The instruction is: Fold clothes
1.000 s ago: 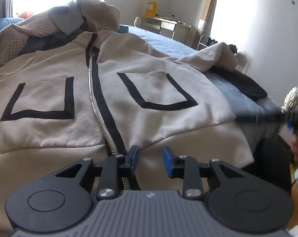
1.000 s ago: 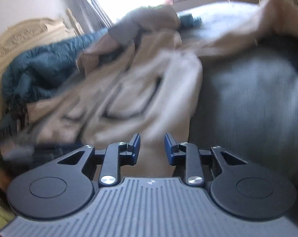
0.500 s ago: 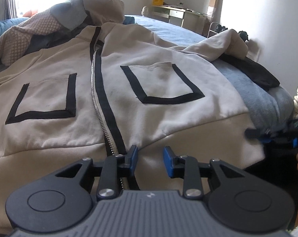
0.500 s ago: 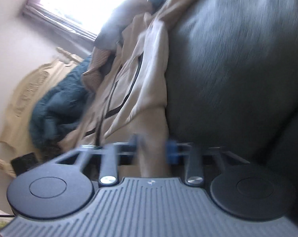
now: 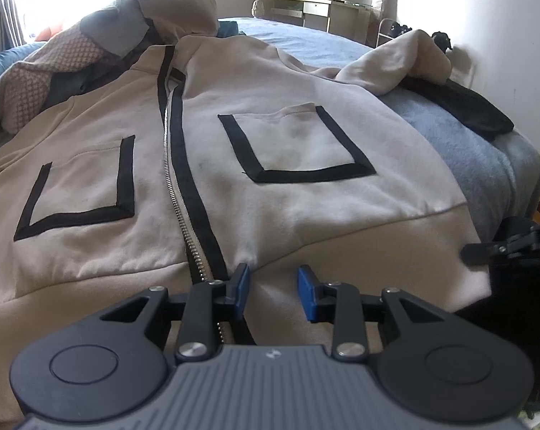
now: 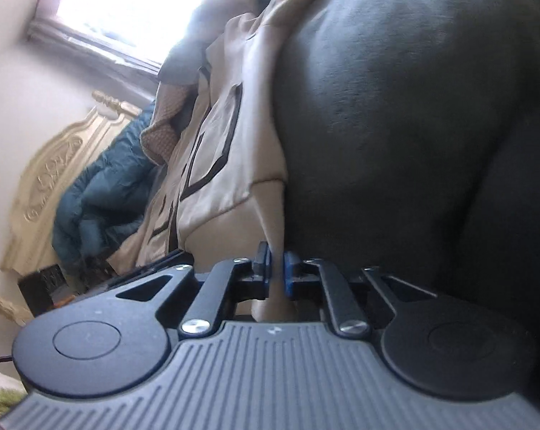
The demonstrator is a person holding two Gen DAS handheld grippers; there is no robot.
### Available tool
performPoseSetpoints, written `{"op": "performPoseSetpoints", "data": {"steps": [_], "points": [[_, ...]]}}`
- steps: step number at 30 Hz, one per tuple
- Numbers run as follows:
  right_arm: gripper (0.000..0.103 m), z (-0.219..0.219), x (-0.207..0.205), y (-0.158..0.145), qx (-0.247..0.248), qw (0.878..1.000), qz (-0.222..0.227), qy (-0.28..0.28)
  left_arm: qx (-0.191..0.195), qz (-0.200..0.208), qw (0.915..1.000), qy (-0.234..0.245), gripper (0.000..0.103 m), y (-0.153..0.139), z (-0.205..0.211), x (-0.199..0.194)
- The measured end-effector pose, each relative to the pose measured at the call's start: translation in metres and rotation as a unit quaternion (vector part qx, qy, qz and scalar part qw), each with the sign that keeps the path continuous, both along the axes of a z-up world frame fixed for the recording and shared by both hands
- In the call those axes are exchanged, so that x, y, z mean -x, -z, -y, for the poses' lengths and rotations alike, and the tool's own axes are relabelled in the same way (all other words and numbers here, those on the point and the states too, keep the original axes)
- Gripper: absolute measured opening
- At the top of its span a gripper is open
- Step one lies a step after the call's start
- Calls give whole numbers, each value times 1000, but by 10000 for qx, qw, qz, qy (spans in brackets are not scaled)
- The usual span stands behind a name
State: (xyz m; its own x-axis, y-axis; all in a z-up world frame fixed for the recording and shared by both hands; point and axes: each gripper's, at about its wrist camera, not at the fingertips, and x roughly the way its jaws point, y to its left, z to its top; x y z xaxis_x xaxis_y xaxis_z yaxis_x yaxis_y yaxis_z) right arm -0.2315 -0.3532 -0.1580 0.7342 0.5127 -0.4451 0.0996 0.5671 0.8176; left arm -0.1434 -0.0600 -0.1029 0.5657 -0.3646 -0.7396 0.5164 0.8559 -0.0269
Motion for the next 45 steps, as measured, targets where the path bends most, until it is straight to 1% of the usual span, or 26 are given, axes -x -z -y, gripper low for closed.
{"op": "performPoseSetpoints", "data": {"steps": [1,3,6,9,11,12,13,15,17,19,20,21,22,23,25,28,32,35,36,37,38,39,40,41,43,45], "points": [[11,5,4,-4,8,10000,70,-14,-17,1,10000,-5,32,0,1,0],[12,15,16,-16,122,9990,405,117,-50,11,10000,-15,32,0,3,1],[12,44,21,-36,271,9946,873,493,-88,23,10000,-34,32,0,5,1],[12,58,-11,-37,-93,9931,978,641,-135,19,9999,-65,33,-2,7,2],[17,56,-37,-37,-178,9929,1023,586,-256,-3,9996,-82,33,-7,10,3],[22,53,-46,-38,-119,9934,1020,507,-309,2,9995,-115,33,-13,12,4],[26,48,-53,-38,-46,9941,1002,422,-271,30,9995,-144,35,-21,13,3],[29,38,-67,-39,91,9949,968,252,-12,164,9998,-105,38,-43,17,0],[34,28,-71,-36,78,9952,976,53,243,326,9992,57,45,-64,30,-12],[36,19,-74,-32,111,9954,955,-51,443,420,9973,398,48,-79,57,-32],[37,14,-74,-32,222,9945,1017,-56,468,426,9964,566,51,-84,74,-43],[34,11,-70,-34,384,9929,1117,-96,453,413,9955,716,51,-86,93,-55],[29,11,-63,-38,583,9908,1215,-118,396,361,9945,898,52,-88,114,-67],[27,4,-60,-43,876,9867,1364,-133,204,353,9936,1056,52,-86,132,-76],[26,-6,-55,-52,1399,9776,1556,-216,-278,380,9899,1336,56,-79,164,-88],[28,-21,-52,-58,2077,9634,1669,-305,-999,419,9786,1748,56,-70,214,-107],[30,-45,-50,-64,2795,9405,1886,-418,-1693,300,9685,1803,55,-50,238,-122],[36,-56,-51,-66,3033,9301,2013,-498,-2072,284,9623,1737,51,-31,244,-133],[40,-59,-52,-66,3101,9268,2052,-527,-2095,238,9625,1706,50,-27,244,-137],[42,-60,-51,-66,3161,9239,2086,-539,-2027,171,9648,1664,43,-25,243,-141],[43,-60,-48,-67,3158,9238,2102,-516,-1930,89,9680,1600,35,-25,241,-146],[46,-59,-46,-67,3155,9237,2118,-493,-1816,-5,9720,1490,31,-26,238,-151],[49,-58,-44,-68,3143,9239,2132,-466,-1670,-121,9758,1405,24,-27,236,-156],[49,-53,-41,-67,3020,9287,2117,-384,-1512,-244,9791,1336,19,-28,233,-161],[51,-34,-36,-61,2612,9439,2014,-176,-1194,-430,9844,1216,15,-32,226,-168],[51,-12,-34,-50,1910,9656,1763,-18,-812,-558,9887,1126,12,-34,217,-173]]}}
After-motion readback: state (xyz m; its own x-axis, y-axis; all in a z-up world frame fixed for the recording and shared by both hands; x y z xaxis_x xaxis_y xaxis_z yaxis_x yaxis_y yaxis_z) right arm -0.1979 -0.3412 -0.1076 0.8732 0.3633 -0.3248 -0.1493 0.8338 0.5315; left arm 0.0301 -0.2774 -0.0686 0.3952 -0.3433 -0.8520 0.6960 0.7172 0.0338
